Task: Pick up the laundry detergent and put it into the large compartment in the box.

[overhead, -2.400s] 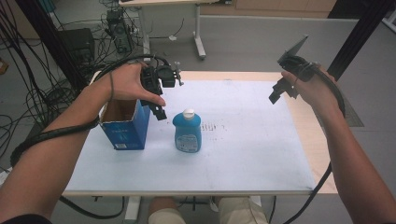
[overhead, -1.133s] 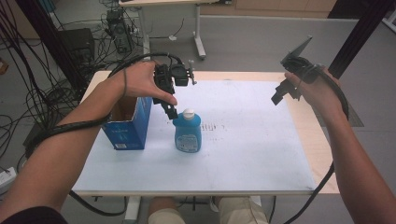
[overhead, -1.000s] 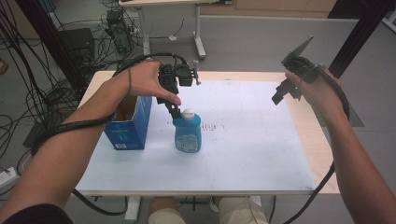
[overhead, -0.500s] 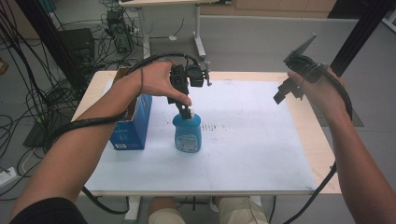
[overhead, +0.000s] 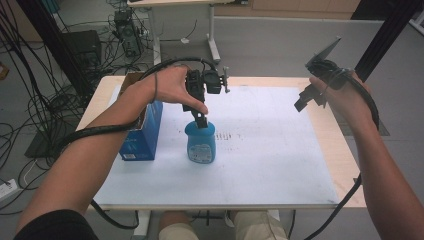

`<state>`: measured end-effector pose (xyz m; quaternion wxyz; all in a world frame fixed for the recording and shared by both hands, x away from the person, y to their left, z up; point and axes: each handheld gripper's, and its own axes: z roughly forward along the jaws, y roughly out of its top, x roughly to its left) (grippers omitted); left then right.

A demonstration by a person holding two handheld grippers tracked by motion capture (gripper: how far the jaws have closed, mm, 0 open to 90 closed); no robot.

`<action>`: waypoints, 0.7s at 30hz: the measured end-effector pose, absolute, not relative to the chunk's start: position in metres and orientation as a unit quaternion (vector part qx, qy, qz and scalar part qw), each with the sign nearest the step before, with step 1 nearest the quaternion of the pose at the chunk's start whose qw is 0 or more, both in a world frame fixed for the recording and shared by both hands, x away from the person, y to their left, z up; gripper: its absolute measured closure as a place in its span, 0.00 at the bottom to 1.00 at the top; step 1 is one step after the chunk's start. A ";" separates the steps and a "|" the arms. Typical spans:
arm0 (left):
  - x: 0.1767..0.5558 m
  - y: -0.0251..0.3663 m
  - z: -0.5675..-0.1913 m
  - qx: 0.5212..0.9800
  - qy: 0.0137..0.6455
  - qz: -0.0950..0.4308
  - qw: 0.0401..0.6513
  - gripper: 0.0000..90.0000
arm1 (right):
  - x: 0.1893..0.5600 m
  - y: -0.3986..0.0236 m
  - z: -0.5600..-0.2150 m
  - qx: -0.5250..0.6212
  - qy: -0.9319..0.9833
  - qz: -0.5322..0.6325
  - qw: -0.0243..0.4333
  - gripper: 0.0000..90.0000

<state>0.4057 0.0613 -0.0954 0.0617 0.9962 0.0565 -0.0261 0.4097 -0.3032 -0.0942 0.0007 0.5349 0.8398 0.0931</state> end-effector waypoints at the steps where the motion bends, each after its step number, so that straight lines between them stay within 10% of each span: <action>1: 0.406 0.061 -0.096 0.996 0.058 -0.026 0.061 0.06 | 0.410 -0.303 -0.094 0.535 0.839 0.094 0.001 0.10; 21: 0.406 0.058 -0.125 0.996 0.058 -0.033 0.057 0.07 | 0.411 -0.301 -0.099 0.535 0.840 0.092 0.000 0.10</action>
